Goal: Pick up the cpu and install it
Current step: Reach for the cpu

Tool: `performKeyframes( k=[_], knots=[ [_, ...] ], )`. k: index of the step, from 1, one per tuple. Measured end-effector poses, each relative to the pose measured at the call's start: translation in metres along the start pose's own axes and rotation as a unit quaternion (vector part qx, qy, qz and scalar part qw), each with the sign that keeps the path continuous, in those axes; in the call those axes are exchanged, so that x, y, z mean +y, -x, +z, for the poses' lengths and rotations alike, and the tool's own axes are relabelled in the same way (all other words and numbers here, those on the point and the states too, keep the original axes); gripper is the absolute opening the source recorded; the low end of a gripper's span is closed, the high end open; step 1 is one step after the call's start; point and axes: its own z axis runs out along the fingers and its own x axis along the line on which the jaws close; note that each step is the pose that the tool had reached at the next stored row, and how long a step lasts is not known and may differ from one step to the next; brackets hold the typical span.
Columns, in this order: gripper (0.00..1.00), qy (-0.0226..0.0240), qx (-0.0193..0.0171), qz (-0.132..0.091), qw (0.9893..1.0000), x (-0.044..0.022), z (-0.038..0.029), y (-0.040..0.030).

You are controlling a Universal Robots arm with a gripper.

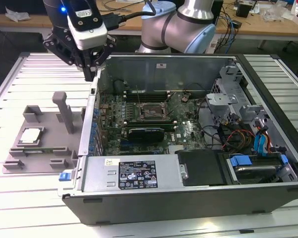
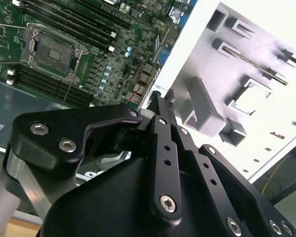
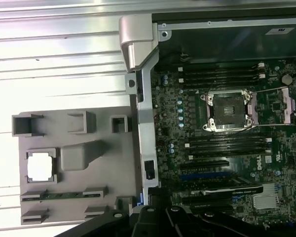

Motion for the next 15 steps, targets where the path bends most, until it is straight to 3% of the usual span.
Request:
performKeyframes(
  k=[3,5,9,15],
  knots=[
    [0.11,0.0,0.0,0.0,1.0,-0.0004,-0.0001,-0.0047],
    [0.11,0.0,0.0,0.0,1.0,-0.0009,-0.0003,-0.0123],
    [0.11,0.0,-0.0001,0.0,1.0,-0.0015,-0.0005,-0.0204],
    [0.11,0.0,0.0,0.0,1.0,-0.002,-0.0008,-0.0272]
  ],
)
